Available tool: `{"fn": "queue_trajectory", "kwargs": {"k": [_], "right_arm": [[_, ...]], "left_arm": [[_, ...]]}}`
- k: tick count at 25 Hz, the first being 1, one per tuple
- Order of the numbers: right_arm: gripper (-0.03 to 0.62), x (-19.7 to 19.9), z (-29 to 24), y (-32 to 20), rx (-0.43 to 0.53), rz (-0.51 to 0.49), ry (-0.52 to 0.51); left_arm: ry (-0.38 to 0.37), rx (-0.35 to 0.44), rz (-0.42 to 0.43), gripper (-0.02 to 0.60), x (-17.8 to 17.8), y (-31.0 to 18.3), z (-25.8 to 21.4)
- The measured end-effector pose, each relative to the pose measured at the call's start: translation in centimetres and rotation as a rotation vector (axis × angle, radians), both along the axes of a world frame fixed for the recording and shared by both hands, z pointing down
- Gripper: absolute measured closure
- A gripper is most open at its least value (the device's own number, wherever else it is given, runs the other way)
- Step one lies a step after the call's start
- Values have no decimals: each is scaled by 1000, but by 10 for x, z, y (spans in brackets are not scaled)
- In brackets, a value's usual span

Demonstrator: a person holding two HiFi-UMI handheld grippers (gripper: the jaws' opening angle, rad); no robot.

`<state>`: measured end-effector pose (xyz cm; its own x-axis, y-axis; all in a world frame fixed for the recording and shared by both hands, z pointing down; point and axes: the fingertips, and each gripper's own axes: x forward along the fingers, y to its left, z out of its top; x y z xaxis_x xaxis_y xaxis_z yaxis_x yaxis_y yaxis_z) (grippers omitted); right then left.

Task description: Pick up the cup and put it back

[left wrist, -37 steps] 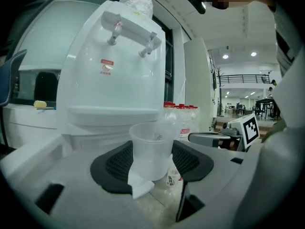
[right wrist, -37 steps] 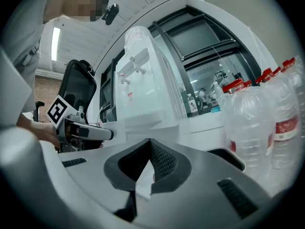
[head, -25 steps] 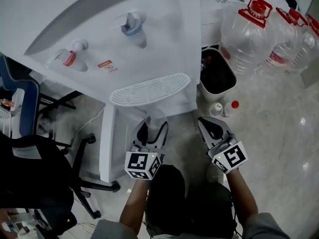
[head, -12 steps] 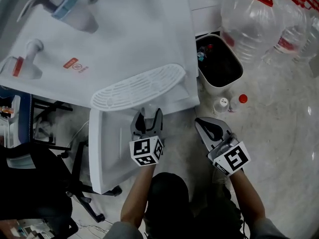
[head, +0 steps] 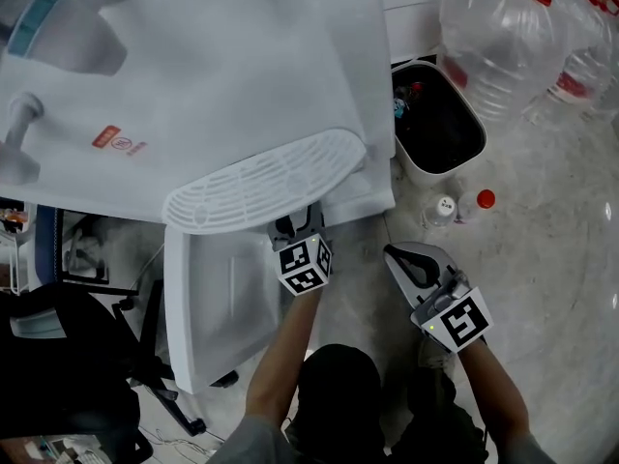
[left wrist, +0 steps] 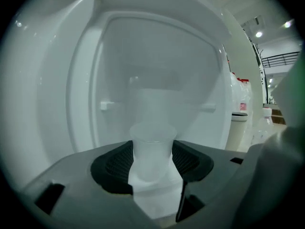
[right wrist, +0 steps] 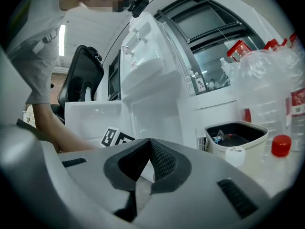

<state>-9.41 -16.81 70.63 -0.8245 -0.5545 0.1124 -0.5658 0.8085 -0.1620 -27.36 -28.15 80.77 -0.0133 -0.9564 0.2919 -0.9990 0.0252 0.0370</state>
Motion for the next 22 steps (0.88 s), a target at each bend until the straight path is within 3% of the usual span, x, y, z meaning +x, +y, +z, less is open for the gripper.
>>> {"fn": "queue_trajectory", "kwargs": {"k": [8, 19, 22], "right_arm": [[583, 15, 13, 1, -33, -2, 23], [583, 26, 15, -2, -32, 19, 29], [583, 21, 9, -1, -21, -7, 35]], "left_arm": [[-28, -7, -66, 322, -4, -26, 25], [-25, -16, -50, 321, -1, -32, 36], [-6, -20, -33, 263, 0, -32, 36]]}}
